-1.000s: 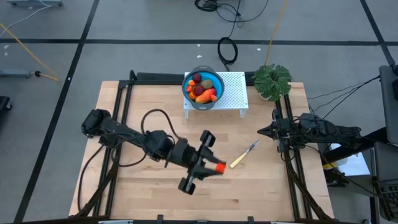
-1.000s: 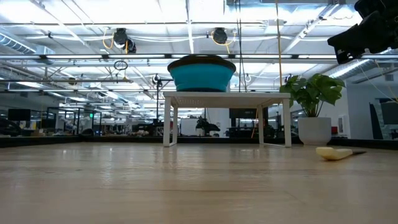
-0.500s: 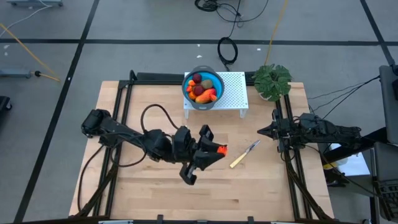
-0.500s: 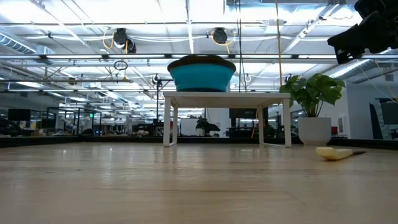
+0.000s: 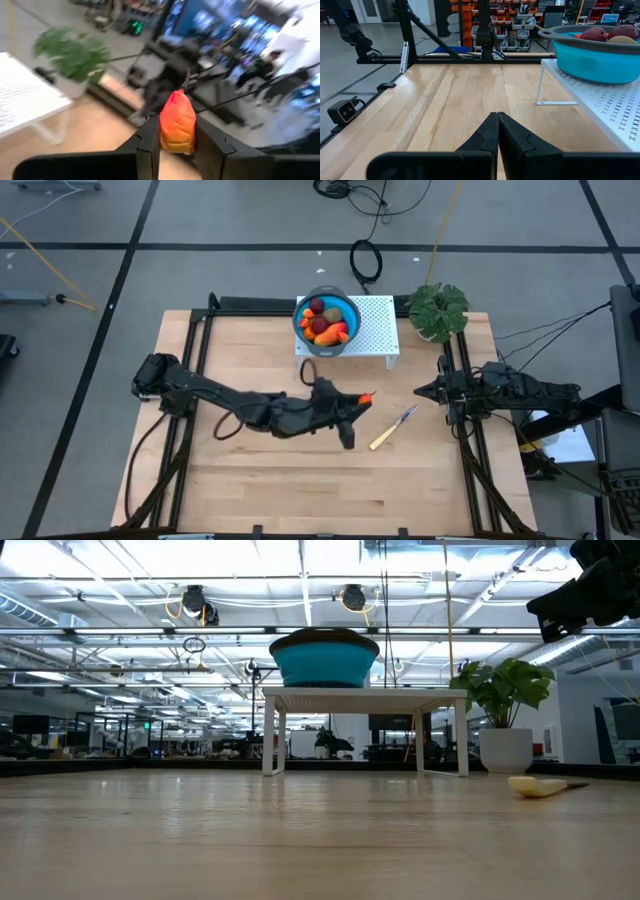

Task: Pick & Place Fruit
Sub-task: Put the pear into the blue strainer bowl on the shelf

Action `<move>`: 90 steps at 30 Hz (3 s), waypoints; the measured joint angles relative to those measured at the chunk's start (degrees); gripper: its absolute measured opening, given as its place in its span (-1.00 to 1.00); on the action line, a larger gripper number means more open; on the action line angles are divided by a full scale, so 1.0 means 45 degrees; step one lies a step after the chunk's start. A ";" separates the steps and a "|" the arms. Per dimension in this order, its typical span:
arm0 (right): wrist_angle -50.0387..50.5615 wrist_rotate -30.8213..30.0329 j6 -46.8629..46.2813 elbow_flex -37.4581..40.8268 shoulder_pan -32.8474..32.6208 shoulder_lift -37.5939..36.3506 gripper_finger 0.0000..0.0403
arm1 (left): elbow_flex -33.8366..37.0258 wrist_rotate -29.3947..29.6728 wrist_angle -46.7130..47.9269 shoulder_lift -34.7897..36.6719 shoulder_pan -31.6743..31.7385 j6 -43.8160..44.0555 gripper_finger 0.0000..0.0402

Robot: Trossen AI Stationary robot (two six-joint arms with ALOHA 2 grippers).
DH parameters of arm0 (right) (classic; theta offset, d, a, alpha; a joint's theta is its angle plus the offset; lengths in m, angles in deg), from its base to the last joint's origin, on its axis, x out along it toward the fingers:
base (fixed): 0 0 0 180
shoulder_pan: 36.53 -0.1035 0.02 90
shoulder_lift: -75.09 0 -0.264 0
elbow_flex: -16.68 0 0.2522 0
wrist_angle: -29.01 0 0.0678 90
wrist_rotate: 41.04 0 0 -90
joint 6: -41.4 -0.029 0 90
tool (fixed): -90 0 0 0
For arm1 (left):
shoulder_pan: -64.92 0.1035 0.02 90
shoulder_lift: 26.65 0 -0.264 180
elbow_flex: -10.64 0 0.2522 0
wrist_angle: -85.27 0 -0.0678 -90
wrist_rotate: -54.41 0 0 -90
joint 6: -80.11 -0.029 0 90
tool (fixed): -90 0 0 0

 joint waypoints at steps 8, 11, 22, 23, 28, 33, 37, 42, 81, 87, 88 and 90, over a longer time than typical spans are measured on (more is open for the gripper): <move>0.0000 -0.0031 0.0000 0.0000 0.0000 0.0000 -1.00 | 0.0005 -0.0196 0.1984 0.0000 0.1652 -0.0861 -0.57; 0.0001 -0.0039 0.0000 0.0000 0.0004 0.0000 -1.00 | 0.0005 -0.0735 0.2057 0.0000 0.2441 -0.1904 -0.57; 0.0000 -0.0044 0.0000 0.0000 0.0005 0.0000 -1.00 | 0.0005 -0.3598 0.2052 0.0005 0.5533 -0.4414 -0.57; 0.0000 -0.0044 -0.0004 0.0000 0.0005 0.0000 -1.00 | 0.0005 -0.3886 0.2054 0.0005 0.5798 -0.4555 -0.57; 0.0004 -0.0044 -0.0003 0.0000 0.0004 0.0000 -1.00 | 0.0001 -0.5028 0.2812 0.0005 0.7001 -0.5083 -0.57; 0.0000 -0.0048 -0.0005 0.0000 0.0000 0.0000 -1.00 | -0.0602 -0.5718 0.5040 0.0005 0.7877 -0.5991 -0.57; 0.0000 -0.0049 -0.0005 0.0000 0.0003 0.0001 -1.00 | -0.1569 -0.5712 0.6929 0.0005 0.8220 -0.7206 -0.57; 0.0005 -0.0053 -0.0005 0.0000 0.0004 0.0002 -1.00 | -0.2168 -0.6043 0.7446 0.0029 0.8461 -0.8175 -0.57; 0.0000 -0.0049 -0.0343 0.0000 0.0005 0.0003 -1.00 | -0.2147 -0.4922 1.0686 -0.0121 0.7408 -0.7230 -0.57; 0.0000 -0.0049 -0.0345 0.0000 0.0005 0.0001 -1.00 | -0.2147 -0.4828 1.1020 -0.0121 0.7279 -0.7230 -0.57; -0.0004 -0.0049 -0.0345 0.0000 0.0004 0.0002 -1.00 | -0.2147 -0.4828 1.1026 -0.0121 0.7280 -0.7229 -0.57; -0.0005 -0.0049 -0.0345 0.0000 0.0002 0.0000 -1.00 | -0.2147 -0.4818 1.1040 -0.0121 0.7289 -0.7226 -0.52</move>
